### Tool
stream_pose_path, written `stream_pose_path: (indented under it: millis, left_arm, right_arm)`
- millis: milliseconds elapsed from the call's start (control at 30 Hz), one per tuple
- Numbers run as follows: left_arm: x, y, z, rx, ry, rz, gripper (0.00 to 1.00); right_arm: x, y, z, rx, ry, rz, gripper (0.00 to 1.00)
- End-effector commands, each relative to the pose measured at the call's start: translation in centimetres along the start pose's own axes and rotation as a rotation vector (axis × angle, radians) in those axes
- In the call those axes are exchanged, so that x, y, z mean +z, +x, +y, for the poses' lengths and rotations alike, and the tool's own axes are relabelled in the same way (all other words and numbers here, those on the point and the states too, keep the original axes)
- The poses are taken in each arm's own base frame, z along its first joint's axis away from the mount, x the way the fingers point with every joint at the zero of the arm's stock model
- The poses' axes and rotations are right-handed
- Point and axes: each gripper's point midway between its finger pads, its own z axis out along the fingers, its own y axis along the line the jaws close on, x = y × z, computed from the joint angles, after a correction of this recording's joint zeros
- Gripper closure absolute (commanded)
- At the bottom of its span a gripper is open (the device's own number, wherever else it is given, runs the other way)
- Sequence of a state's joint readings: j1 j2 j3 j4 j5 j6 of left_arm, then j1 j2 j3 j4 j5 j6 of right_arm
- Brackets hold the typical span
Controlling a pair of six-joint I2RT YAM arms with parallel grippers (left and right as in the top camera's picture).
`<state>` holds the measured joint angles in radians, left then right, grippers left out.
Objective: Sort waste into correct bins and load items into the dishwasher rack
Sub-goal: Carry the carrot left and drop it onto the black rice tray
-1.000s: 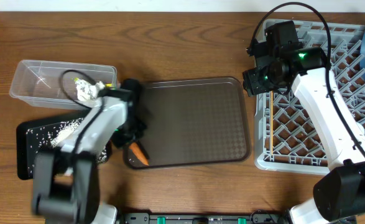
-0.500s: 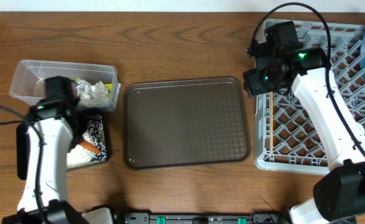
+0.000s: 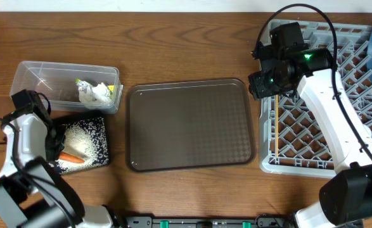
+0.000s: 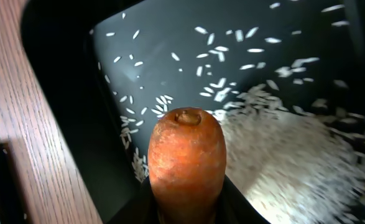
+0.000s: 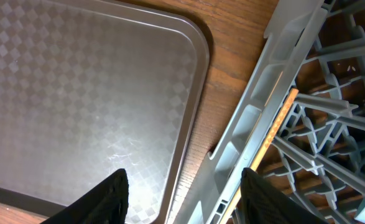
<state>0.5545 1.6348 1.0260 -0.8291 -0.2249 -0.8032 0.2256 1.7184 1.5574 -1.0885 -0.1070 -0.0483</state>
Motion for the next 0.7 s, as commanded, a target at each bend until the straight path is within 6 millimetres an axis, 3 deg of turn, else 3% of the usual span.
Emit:
stream_pose_path:
  millis: [0, 167, 467, 567, 667]
  left_arm:
    - [1.4, 0.2, 0.6, 0.022, -0.057, 0.018, 0.79]
    - [2.1, 0.4, 0.6, 0.029, -0.075, 0.033, 0.67]
    - [1.5, 0.0, 0.2, 0.088, -0.057, 0.027, 0.50]
    - [-0.4, -0.5, -0.8, 0.120, 0.007, 0.021, 0.45]
    - [-3.7, 0.2, -3.9, 0.245, 0.215, 0.060, 0.39]
  right_arm:
    - [0.1, 0.1, 0.0, -0.009, 0.004, 0.008, 0.43]
    - [0.1, 0.1, 0.0, -0.010, 0.004, 0.008, 0.43]
    - [0.1, 0.1, 0.0, -0.010, 0.005, 0.007, 0.42]
    - [0.1, 0.0, 0.0, -0.010, 0.004, 0.003, 0.41]
    - [0.1, -0.1, 0.0, 0.018, 0.003, -0.004, 0.38]
